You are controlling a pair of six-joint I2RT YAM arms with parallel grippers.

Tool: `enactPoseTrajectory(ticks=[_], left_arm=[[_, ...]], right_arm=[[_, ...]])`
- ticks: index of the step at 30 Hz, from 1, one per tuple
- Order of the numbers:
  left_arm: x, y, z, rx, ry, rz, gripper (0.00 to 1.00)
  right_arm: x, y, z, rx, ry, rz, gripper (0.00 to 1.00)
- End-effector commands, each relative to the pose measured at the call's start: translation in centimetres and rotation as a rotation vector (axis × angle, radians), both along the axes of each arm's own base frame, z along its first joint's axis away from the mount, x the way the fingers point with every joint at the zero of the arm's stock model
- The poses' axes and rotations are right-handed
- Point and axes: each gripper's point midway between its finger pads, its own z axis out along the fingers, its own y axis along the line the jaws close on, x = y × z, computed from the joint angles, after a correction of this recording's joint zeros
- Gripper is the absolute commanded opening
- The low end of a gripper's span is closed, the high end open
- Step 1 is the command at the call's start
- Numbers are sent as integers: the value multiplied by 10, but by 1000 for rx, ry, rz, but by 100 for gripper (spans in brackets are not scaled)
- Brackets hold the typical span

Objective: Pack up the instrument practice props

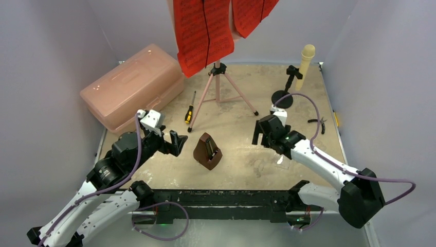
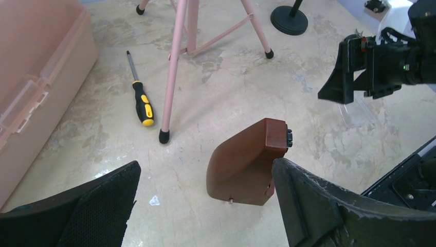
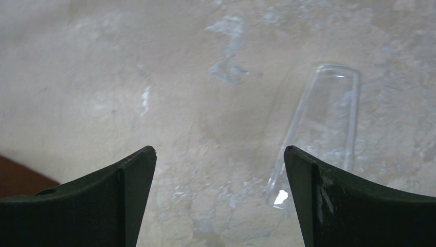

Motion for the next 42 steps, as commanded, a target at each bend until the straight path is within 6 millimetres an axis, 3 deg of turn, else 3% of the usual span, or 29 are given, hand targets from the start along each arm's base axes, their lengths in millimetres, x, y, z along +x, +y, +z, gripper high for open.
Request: enactPoseTrajectory(ticks=[1, 9, 14, 30, 36, 42], left_arm=[[0, -3, 7, -14, -39, -31, 99], [-4, 1, 12, -35, -59, -24, 99], [-4, 3, 12, -40, -64, -19, 99], [-7, 2, 14, -50, -72, -28, 99], [-8, 1, 14, -51, -73, -36, 99], [-10, 0, 15, -53, -77, -43, 99]], right_arm=[[11, -23, 4, 34, 39, -68, 98], [33, -85, 2, 36, 83, -226, 98], [32, -109, -6, 44, 143, -352, 98], [4, -103, -63, 60, 482, -363, 98], [5, -97, -66, 81, 491, -331, 97], [5, -80, -60, 167, 478, -257, 75]])
